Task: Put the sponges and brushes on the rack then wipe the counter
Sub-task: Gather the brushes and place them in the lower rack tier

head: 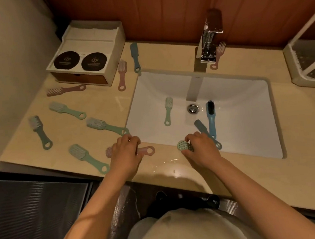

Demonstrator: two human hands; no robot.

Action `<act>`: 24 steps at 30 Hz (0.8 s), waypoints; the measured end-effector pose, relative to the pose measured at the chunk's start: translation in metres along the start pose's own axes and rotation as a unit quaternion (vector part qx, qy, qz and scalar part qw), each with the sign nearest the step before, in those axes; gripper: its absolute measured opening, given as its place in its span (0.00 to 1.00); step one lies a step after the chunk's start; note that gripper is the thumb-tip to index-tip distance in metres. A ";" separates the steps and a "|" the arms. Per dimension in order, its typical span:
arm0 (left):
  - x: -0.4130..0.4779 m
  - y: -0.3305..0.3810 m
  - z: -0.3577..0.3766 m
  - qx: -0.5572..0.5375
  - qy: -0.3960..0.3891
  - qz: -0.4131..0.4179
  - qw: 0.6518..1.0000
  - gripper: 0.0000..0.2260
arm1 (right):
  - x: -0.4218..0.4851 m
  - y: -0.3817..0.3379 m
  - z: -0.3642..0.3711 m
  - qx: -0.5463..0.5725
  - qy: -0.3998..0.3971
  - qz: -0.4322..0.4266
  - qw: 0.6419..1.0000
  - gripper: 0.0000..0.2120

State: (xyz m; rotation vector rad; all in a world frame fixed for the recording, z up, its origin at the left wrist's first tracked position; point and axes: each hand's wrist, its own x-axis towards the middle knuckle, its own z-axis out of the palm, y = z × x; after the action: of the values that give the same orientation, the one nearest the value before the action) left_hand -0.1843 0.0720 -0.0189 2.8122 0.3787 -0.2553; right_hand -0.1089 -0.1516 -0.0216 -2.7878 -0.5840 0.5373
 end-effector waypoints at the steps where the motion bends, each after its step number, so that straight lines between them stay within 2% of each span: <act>1: 0.002 -0.003 0.000 -0.003 0.000 0.015 1.000 0.14 | 0.003 -0.001 0.000 -0.005 0.006 0.012 1.000 0.18; 5: 0.009 -0.008 -0.002 -0.032 -0.005 0.071 0.997 0.10 | 0.011 -0.004 -0.005 -0.010 0.024 0.035 0.999 0.16; 11: 0.028 -0.015 -0.004 -0.040 -0.037 0.125 0.991 0.08 | 0.016 -0.010 -0.017 0.056 0.106 0.039 0.992 0.16; 17: 0.046 -0.007 -0.024 -0.072 -0.028 0.167 0.983 0.03 | 0.017 -0.021 -0.039 0.068 0.136 0.048 0.987 0.17; 20: 0.056 0.000 -0.036 -0.080 0.004 0.175 0.981 0.03 | 0.019 -0.024 -0.047 0.076 0.171 0.018 0.982 0.18; 22: 0.064 0.005 -0.046 -0.105 0.039 0.172 0.979 0.04 | 0.022 -0.025 -0.051 0.129 0.204 -0.009 0.970 0.18; 24: 0.071 0.012 -0.056 -0.167 0.063 0.146 0.973 0.05 | 0.024 -0.029 -0.056 0.240 0.223 0.002 0.945 0.17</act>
State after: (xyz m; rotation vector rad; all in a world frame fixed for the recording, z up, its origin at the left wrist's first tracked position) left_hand -0.1059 0.0948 0.0223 2.5112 0.0245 0.0488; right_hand -0.0761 -0.1244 0.0305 -2.3259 -0.2953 0.0233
